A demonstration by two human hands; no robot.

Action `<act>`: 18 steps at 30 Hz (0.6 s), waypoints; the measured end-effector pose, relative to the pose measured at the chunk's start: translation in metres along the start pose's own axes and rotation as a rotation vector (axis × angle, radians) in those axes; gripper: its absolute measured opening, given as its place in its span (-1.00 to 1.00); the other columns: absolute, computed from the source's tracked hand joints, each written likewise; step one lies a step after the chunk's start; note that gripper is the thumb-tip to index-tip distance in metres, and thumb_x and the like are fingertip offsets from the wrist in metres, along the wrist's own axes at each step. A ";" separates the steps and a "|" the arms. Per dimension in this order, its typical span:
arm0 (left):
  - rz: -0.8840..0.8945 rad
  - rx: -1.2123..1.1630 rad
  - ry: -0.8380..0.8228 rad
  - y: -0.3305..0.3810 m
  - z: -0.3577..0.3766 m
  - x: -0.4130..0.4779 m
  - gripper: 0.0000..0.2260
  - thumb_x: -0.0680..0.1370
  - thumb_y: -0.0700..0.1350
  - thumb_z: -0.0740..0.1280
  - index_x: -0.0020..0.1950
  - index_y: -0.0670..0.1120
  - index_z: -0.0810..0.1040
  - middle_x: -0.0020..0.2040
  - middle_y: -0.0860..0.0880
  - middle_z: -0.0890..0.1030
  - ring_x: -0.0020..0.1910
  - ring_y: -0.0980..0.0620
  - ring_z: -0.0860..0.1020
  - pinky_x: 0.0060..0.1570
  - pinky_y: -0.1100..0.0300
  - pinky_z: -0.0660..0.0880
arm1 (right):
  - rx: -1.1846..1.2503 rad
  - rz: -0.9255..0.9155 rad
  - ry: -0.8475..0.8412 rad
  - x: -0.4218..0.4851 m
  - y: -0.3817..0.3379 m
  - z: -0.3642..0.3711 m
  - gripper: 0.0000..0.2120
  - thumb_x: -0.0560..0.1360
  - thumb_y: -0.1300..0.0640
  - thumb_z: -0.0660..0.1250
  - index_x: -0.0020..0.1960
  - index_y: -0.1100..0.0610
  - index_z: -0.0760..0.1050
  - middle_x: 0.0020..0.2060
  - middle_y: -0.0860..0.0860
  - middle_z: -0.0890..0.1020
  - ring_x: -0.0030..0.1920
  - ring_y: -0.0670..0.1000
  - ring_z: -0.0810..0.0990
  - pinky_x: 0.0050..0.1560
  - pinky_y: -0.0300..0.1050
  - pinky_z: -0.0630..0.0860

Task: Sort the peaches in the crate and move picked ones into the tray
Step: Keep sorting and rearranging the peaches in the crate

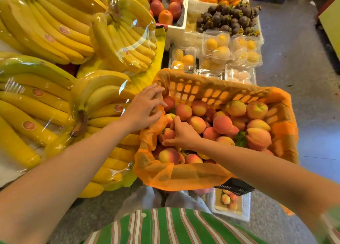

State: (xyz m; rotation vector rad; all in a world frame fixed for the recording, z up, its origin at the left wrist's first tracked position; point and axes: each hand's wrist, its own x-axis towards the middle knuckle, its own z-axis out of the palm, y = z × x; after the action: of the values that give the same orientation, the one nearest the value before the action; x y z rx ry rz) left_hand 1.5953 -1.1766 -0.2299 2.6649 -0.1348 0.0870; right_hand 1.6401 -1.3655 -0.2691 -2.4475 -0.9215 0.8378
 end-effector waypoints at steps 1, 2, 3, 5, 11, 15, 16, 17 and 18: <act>-0.003 0.003 -0.003 0.000 -0.001 0.000 -0.73 0.46 -0.01 0.30 0.12 -0.03 0.63 0.42 -0.08 0.38 0.50 -0.10 0.18 0.36 -0.10 0.24 | 0.016 -0.001 0.009 0.000 0.000 0.000 -0.42 0.33 -0.10 0.53 0.03 0.09 0.19 -0.17 0.00 0.52 -0.16 0.05 0.55 -0.28 -0.06 0.45; -0.003 0.013 -0.002 0.000 -0.002 0.002 -0.72 0.45 0.00 0.29 0.10 -0.03 0.63 0.40 -0.08 0.41 0.48 -0.11 0.21 0.34 -0.10 0.26 | 0.037 0.001 0.011 0.001 0.003 0.000 -0.43 0.33 -0.09 0.53 0.01 0.09 0.20 -0.20 -0.02 0.50 -0.19 0.03 0.54 -0.31 -0.09 0.41; 0.001 0.030 0.003 0.000 -0.004 0.003 -0.72 0.45 0.01 0.28 0.08 -0.02 0.64 0.36 -0.08 0.44 0.46 -0.12 0.24 0.31 -0.09 0.28 | 0.071 0.008 0.003 0.000 0.004 -0.004 -0.45 0.33 -0.09 0.53 0.01 0.09 0.22 -0.23 -0.05 0.48 -0.21 0.01 0.52 -0.33 -0.13 0.39; 0.025 0.078 0.016 0.001 -0.008 0.009 -0.73 0.44 0.03 0.28 0.05 -0.02 0.65 0.28 -0.07 0.50 0.39 -0.14 0.31 0.26 -0.10 0.32 | 0.180 0.055 -0.027 -0.002 0.008 -0.015 -0.50 0.36 -0.09 0.51 0.03 0.09 0.27 -0.24 -0.06 0.47 -0.23 -0.02 0.50 -0.35 -0.20 0.39; 0.229 0.329 -0.054 0.016 -0.013 0.036 -0.82 0.45 0.01 0.34 -0.03 0.01 0.65 -0.01 0.00 0.64 0.24 -0.11 0.43 0.26 -0.05 0.23 | 0.510 0.172 -0.123 -0.017 0.035 -0.064 -0.49 0.44 -0.04 0.45 0.26 0.10 0.33 0.13 0.03 0.49 0.11 0.00 0.53 -0.01 -0.16 0.56; 0.287 0.634 -0.469 0.056 -0.006 0.060 -0.67 0.50 0.15 0.28 0.16 0.01 0.54 0.15 -0.03 0.60 0.27 -0.09 0.39 0.25 -0.02 0.24 | 0.495 0.214 -0.041 -0.027 0.056 -0.084 -0.58 0.45 -0.06 0.44 0.18 0.07 0.35 0.11 0.04 0.47 0.12 0.05 0.51 0.13 0.05 0.53; 0.264 0.719 -0.570 0.064 -0.002 0.064 -0.65 0.52 0.15 0.27 0.20 -0.01 0.52 0.22 -0.06 0.57 0.32 -0.12 0.36 0.29 -0.03 0.23 | 0.541 0.224 -0.027 -0.030 0.060 -0.088 -0.59 0.45 -0.05 0.44 0.17 0.07 0.37 0.09 0.06 0.48 0.09 0.08 0.53 0.12 0.09 0.54; 0.235 0.781 -0.639 0.069 0.004 0.067 -0.64 0.53 0.14 0.26 0.23 -0.02 0.51 0.27 -0.10 0.54 0.38 -0.15 0.32 0.32 -0.04 0.20 | 0.580 0.230 -0.016 -0.035 0.062 -0.092 -0.59 0.46 -0.02 0.44 0.18 0.09 0.37 0.08 0.08 0.50 0.06 0.08 0.56 0.09 0.08 0.55; 0.200 0.823 -0.683 0.071 0.010 0.070 -0.63 0.54 0.14 0.27 0.26 -0.03 0.50 0.31 -0.12 0.51 0.42 -0.17 0.27 0.36 -0.05 0.17 | 0.604 0.229 -0.007 -0.039 0.063 -0.096 -0.60 0.47 0.00 0.43 0.21 0.10 0.37 0.07 0.08 0.51 0.03 0.05 0.57 0.03 0.01 0.57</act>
State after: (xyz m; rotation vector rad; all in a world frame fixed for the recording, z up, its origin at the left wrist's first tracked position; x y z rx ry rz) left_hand 1.6579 -1.2497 -0.2009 3.3525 -0.7152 -0.8911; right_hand 1.7081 -1.4513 -0.2163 -2.0300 -0.3160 1.0228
